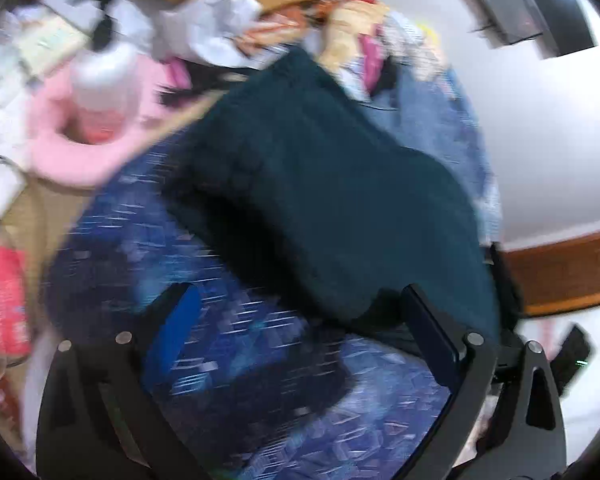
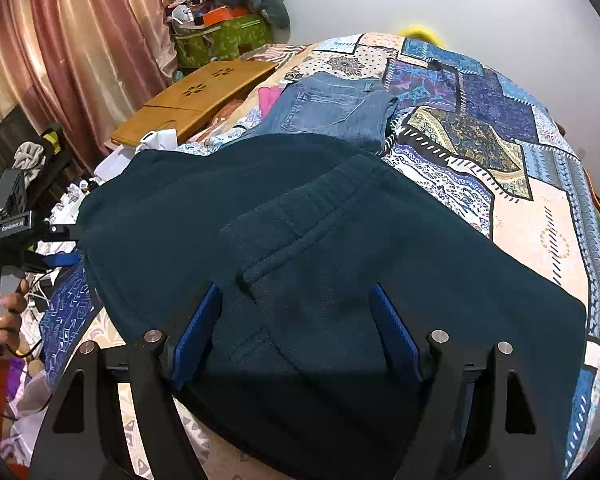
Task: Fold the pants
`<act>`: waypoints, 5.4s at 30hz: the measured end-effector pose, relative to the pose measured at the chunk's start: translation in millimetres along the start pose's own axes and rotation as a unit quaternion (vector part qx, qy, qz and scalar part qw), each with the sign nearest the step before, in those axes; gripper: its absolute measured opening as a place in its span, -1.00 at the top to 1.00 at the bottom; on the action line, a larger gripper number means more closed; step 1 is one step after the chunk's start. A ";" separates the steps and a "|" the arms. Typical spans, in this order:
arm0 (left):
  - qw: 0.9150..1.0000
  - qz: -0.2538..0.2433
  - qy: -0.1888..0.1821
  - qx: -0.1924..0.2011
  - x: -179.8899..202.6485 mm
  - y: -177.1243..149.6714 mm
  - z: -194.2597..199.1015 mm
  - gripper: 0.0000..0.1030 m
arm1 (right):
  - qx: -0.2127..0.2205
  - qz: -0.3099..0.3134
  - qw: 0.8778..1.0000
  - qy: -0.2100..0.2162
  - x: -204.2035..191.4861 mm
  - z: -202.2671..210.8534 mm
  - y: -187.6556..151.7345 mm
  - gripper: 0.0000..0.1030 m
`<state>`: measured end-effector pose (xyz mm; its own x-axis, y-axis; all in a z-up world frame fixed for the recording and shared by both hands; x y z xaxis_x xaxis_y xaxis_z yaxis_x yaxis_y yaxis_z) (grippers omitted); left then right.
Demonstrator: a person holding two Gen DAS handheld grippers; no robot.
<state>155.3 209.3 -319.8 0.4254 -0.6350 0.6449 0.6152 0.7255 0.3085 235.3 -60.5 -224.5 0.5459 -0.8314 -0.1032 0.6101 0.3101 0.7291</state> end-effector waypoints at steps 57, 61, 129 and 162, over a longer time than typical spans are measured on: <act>0.852 -0.505 -0.084 0.110 473.3 -133.3 -65.8 0.57 | 0.037 -0.174 0.983 -0.053 133.8 79.9 -79.0 -0.45; 0.846 -0.528 -0.072 0.027 464.0 -173.1 -98.6 0.57 | 0.041 -0.178 0.982 -0.046 133.1 89.8 -80.6 -0.44; 0.837 -0.527 0.146 -0.013 200.2 -36.5 -86.3 -1.00 | 0.059 -0.170 0.979 -0.098 125.0 138.9 -75.4 -0.49; 0.863 -0.497 0.090 0.029 202.5 -89.8 -51.7 0.15 | 0.030 -0.177 0.983 -0.027 108.3 109.6 -91.6 0.17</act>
<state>220.5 1.8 -253.1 -0.1931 -0.9782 -0.0759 0.7031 -0.1919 0.6848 175.5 -229.4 -228.3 0.2735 -0.9061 -0.3228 0.7204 -0.0294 0.6930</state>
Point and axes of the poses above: each gripper's, at about its wrist camera, not at the fingertips, and z roughly against the way its jaws point, x to its right, y to its top, the point moved 6 cm from there along -z, roughly the way its jaws point, and after that the axes turned 11 degrees about x, right-handed, at the moved point
